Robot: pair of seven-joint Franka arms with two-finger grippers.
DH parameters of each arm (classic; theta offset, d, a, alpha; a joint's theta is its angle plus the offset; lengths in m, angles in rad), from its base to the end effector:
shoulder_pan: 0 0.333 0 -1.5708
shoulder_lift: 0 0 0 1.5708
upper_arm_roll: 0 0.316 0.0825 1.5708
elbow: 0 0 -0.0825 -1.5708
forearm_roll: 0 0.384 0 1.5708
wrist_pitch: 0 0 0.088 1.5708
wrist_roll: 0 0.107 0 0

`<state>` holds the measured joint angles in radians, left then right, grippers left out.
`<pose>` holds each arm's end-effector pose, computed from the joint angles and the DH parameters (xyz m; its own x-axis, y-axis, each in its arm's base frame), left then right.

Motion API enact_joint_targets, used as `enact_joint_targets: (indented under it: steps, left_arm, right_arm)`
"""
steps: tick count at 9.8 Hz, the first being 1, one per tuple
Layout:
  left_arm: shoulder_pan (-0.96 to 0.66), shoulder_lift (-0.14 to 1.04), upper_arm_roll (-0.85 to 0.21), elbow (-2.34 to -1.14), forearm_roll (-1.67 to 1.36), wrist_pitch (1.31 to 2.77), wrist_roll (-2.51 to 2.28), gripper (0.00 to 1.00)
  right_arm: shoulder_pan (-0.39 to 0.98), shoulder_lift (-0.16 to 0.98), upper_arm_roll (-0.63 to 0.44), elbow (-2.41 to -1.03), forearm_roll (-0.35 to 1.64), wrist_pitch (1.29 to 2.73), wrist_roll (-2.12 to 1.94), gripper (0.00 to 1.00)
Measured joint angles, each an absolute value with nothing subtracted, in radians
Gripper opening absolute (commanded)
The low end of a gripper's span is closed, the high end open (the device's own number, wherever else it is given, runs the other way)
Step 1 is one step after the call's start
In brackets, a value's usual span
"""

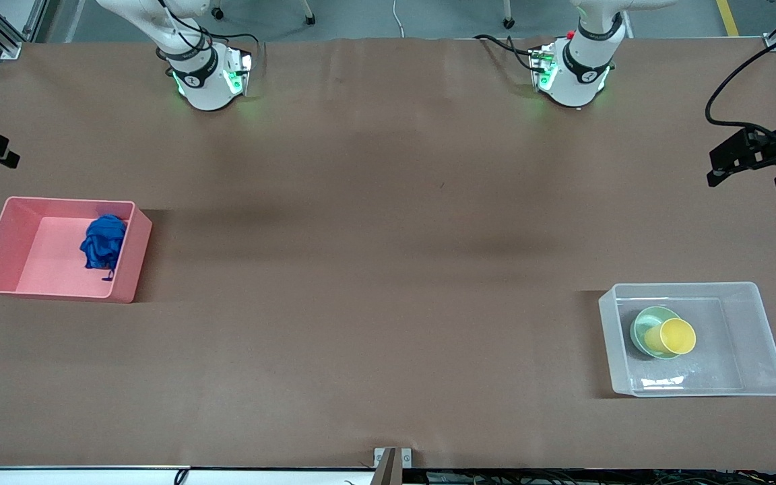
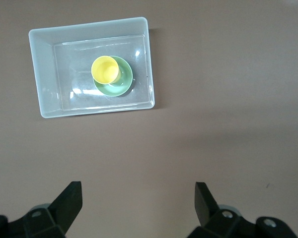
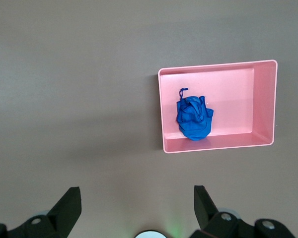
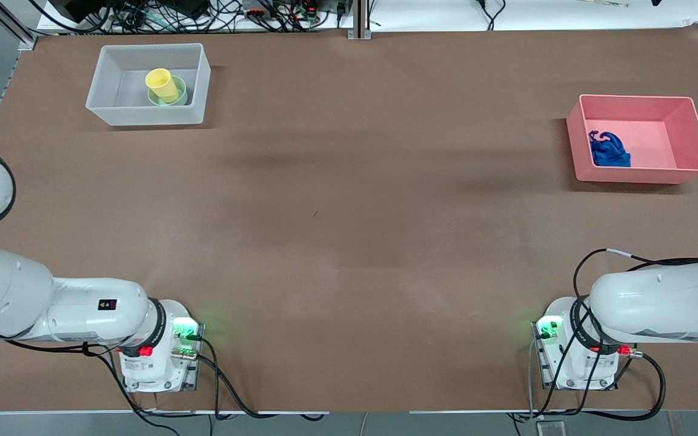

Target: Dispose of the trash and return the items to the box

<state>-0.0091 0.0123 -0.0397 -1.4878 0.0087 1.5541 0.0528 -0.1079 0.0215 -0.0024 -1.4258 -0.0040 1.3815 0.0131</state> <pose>0.5566 -0.0261 0.6553 0.9934 -0.1012 0.0535 -0.1007 -0.9949 -0.0110 0.5376 -0.0600 0.6638 0.9902 -0.1236 -0.0657 -0.1235 -0.9923 0.0049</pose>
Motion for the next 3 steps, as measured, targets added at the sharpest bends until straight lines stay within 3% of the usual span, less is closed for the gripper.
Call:
enact_joint_targets:
  steps: [3]
  left_arm:
    - [-0.036,0.005,-0.033,-1.502,0.007,1.554,0.051,1.00]
  right_arm:
    - [-0.108,0.022,-0.002,-1.426,-0.004,1.382,0.013,1.00]
